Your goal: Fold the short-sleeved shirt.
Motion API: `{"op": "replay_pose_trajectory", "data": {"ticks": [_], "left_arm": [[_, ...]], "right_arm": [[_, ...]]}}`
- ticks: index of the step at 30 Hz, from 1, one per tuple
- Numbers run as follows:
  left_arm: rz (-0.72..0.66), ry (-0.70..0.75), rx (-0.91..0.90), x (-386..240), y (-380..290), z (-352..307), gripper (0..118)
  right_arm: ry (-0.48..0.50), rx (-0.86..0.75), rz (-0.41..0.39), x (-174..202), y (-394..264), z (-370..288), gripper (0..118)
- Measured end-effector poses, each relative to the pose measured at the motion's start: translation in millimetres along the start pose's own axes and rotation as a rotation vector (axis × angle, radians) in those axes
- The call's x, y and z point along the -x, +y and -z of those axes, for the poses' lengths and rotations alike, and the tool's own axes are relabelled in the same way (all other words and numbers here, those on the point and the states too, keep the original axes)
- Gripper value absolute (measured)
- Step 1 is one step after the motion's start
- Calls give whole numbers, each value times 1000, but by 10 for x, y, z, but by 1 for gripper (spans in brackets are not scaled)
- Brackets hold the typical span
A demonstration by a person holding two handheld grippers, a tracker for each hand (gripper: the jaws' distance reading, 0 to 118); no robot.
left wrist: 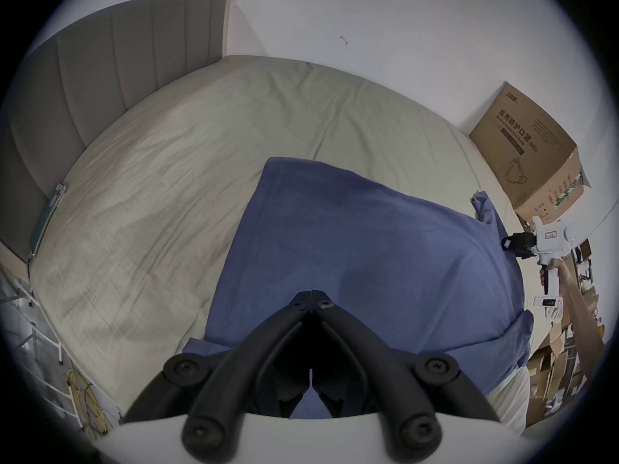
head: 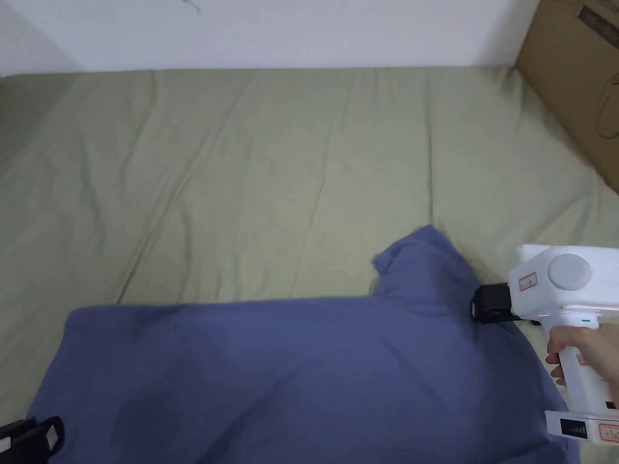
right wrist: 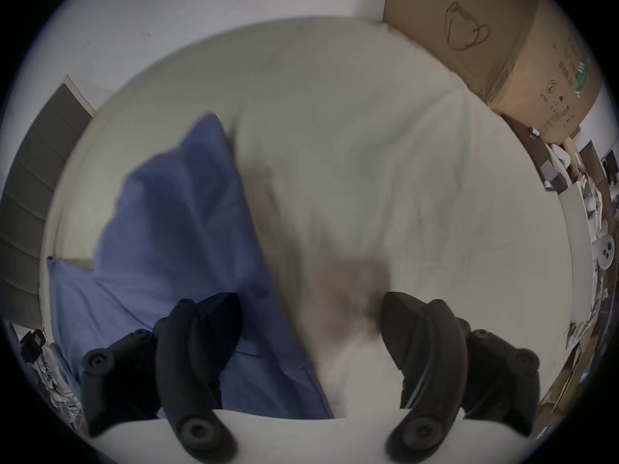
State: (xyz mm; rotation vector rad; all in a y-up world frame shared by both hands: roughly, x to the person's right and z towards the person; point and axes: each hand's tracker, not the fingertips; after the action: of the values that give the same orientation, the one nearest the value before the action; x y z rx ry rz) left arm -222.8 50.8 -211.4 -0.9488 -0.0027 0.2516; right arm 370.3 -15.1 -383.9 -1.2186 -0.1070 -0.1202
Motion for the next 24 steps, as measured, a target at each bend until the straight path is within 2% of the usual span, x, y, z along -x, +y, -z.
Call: {"op": "replay_pose_trajectory", "data": {"ticks": [1,2,3,4,5,6,7,8,9,10,17,21,24], "left_arm": [[0,7,4,5,1,20,0],[1,29,10,35,-1,25,0],[6,42,13,45,5,41,0],[8,52,14,57,21,56,7],[6,62,16,65,40,67,18],[3,68,19,108,57,74,34],[-8,74,20,121,87,93,57],[-15,80,20,125,117,112,74],[-18,87,18,131,156,137,85],[-23,89,11,154,190,145,89],[17,113,-9,177,862,626,96],[81,136,10,115,1214,998,96],[68,135,26,120,1368,1245,96]], "right_arm": [[11,-30,28,11,-22,-41,88],[6,-36,19,27,-20,-91,87],[4,-42,9,39,-18,-146,80],[2,-51,0,45,-14,-200,62],[7,-53,-5,48,-4,-241,43],[15,-54,1,44,12,-272,16],[64,-36,46,59,33,-301,5],[63,-38,77,69,42,-330,5],[64,-43,91,64,44,-319,5],[63,-38,94,61,41,-315,4],[69,-51,46,98,19,-420,4],[74,-59,38,115,16,-464,4],[66,-71,7,139,-4,-517,4]]}}
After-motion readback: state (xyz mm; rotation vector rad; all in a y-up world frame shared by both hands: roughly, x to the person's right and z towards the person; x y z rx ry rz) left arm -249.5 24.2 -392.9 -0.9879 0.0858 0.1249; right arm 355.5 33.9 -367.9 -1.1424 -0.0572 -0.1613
